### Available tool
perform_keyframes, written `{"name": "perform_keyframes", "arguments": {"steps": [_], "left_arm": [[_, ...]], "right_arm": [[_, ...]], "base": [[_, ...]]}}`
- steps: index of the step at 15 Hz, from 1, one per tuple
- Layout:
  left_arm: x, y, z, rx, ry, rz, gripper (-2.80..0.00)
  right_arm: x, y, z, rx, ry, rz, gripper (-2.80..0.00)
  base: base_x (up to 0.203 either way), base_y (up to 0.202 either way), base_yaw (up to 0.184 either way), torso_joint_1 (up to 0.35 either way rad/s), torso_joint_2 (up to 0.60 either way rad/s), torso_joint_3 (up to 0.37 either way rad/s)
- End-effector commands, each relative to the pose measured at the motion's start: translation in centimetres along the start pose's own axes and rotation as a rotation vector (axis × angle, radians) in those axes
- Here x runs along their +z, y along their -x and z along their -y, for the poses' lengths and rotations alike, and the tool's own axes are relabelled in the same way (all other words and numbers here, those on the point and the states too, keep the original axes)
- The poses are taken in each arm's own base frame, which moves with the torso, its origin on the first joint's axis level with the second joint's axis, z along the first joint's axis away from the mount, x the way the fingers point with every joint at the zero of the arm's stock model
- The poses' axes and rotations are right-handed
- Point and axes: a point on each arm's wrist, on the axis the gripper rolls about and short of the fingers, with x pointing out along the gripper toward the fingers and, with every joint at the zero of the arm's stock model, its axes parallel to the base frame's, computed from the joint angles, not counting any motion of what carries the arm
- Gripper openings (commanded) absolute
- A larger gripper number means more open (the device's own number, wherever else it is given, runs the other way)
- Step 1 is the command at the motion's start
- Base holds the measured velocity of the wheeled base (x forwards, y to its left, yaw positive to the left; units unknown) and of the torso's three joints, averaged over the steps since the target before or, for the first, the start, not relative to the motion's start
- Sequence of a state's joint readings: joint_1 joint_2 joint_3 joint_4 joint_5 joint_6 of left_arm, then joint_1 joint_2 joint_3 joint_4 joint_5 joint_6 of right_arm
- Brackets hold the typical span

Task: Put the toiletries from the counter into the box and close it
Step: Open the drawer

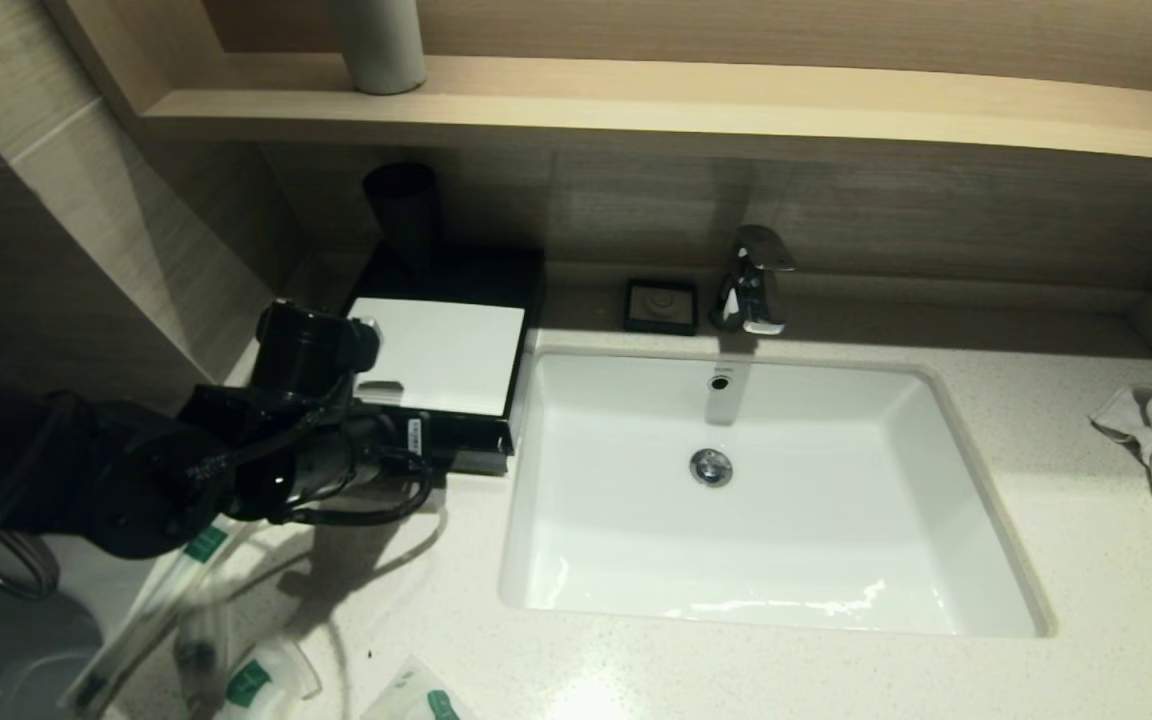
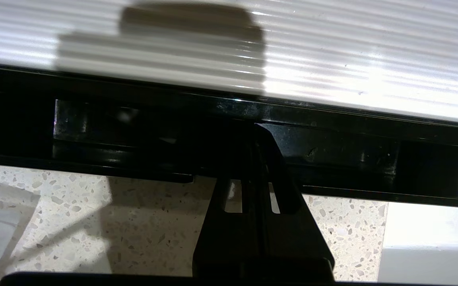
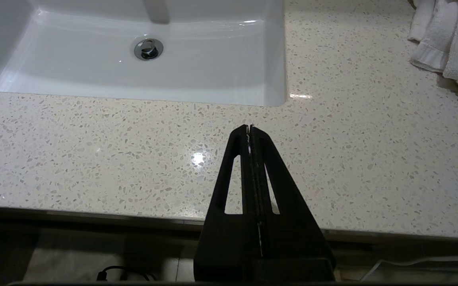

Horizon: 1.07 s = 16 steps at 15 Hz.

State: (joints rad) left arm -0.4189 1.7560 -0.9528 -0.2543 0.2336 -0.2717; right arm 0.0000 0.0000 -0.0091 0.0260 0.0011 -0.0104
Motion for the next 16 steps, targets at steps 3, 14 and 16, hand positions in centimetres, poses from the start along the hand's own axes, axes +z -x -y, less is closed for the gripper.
{"name": "perform_keyframes", "arguments": {"steps": [3, 14, 16], "left_arm": [[-0.5, -0.1, -0.1, 0.009, -0.004, -0.021, -2.80], [-2.0, 1.4, -0.9, 0.017, -0.014, -0.063, -2.80], [-2.5, 1.8, -1.0, 0.017, -0.015, -0.072, -2.80]], "right_arm": [[0.0, 0.0, 0.0, 0.000, 0.000, 0.000, -2.80], [0.0, 0.0, 0.0, 0.000, 0.000, 0.000, -2.80], [0.0, 0.0, 0.0, 0.000, -0.001, 0.000, -2.80]], "base": [[0.000, 0.000, 0.000, 0.000, 0.00, 0.000], [0.000, 0.000, 0.000, 0.000, 0.00, 0.000], [0.000, 0.000, 0.000, 0.000, 0.00, 0.000]]}}
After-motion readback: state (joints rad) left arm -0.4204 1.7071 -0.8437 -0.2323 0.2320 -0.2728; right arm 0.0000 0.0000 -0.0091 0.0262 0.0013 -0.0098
